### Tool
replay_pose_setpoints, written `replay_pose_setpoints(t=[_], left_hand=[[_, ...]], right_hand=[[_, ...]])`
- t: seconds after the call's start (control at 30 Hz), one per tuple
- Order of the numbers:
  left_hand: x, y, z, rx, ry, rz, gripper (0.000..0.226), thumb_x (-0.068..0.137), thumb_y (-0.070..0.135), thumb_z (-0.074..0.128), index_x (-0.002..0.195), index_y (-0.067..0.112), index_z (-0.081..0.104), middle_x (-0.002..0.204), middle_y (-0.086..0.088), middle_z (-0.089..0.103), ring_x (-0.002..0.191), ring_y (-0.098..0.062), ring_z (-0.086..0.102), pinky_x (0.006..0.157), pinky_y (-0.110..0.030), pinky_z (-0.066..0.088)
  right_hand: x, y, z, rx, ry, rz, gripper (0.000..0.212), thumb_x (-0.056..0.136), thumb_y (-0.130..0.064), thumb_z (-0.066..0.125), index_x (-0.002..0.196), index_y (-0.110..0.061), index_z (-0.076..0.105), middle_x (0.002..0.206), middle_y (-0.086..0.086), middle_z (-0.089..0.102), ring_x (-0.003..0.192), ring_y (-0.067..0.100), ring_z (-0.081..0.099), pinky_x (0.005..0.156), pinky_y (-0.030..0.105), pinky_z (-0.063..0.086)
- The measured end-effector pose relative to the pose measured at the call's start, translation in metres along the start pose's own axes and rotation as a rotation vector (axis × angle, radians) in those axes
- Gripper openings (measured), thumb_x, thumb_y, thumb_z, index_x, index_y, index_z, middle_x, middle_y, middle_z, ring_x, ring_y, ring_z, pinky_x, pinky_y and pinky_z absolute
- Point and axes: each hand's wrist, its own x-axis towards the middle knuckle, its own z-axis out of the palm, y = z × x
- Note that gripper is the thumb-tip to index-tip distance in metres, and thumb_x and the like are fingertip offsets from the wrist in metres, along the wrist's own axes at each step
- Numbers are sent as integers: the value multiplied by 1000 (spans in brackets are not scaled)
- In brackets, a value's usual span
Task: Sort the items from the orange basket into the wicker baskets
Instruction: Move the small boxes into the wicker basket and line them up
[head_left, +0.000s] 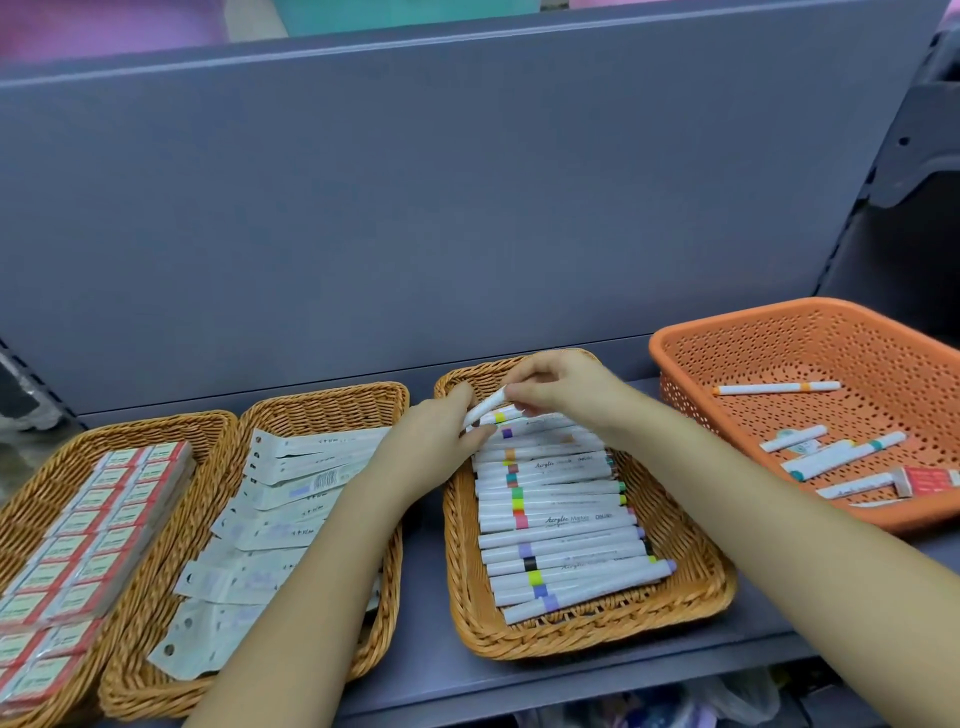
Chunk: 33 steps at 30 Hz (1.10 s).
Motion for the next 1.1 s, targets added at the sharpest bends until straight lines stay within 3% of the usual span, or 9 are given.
replay_pose_setpoints(t=[0.13, 0.27, 0.33, 0.4, 0.47, 0.7, 0.9, 1.1], left_hand=[[2, -4, 0, 25, -21, -10, 18, 99, 38, 44, 94, 21, 38, 76, 6, 50, 62, -9, 44, 51, -24, 33], [5, 2, 1, 55, -43, 24, 17, 99, 37, 43, 93, 22, 38, 77, 6, 50, 66, -13, 48, 55, -27, 36], [5, 5, 1, 61, -37, 33, 17, 99, 37, 43, 92, 22, 38, 75, 7, 50, 66, -13, 48, 54, -27, 35], [6, 5, 0, 50, -16, 30, 16, 99, 36, 43, 93, 21, 38, 78, 4, 54, 66, -15, 49, 54, -28, 35], [5, 4, -2, 26, 9, 25, 16, 99, 35, 44, 93, 21, 39, 80, 1, 58, 67, -16, 50, 56, -28, 37], [2, 5, -2, 46, 4, 68, 15, 97, 34, 47, 92, 22, 40, 75, 7, 51, 67, -16, 51, 55, -27, 35], [1, -11, -3, 124, -31, 13, 16, 93, 33, 54, 91, 20, 46, 76, 7, 51, 76, -16, 52, 62, -28, 41], [-1, -18, -10, 126, 4, -9, 16, 93, 33, 54, 86, 20, 47, 71, 11, 49, 72, -15, 52, 63, -29, 45]], right_hand=[[-5, 4, -29, -84, 65, 26, 6, 88, -11, 64, 93, -10, 68, 79, -1, 65, 72, 8, 60, 67, 15, 50], [-4, -1, -29, -581, -2, -112, 8, 86, -19, 67, 94, -19, 68, 85, -12, 63, 75, 0, 56, 70, 12, 42], [-1, -5, -20, -679, -29, -164, 12, 85, -22, 67, 97, -22, 68, 88, -14, 63, 79, -1, 57, 72, 9, 41], [2, -7, -16, -633, 12, -147, 11, 83, -23, 70, 93, -26, 68, 87, -14, 64, 83, 3, 59, 77, 19, 45], [1, -5, -16, -588, 37, -137, 12, 80, -21, 71, 90, -27, 67, 81, -13, 63, 77, 4, 57, 73, 22, 44], [-4, -3, -2, -859, -37, -366, 16, 90, -22, 60, 102, -17, 69, 94, -5, 64, 83, 7, 49, 73, 23, 39], [-10, 12, -22, -852, 20, -230, 13, 90, -19, 61, 99, -13, 67, 100, 0, 66, 94, 16, 58, 81, 26, 43], [-15, 36, -14, -923, -88, -112, 18, 90, -22, 60, 106, -16, 66, 107, 0, 57, 99, 15, 54, 83, 24, 41]])
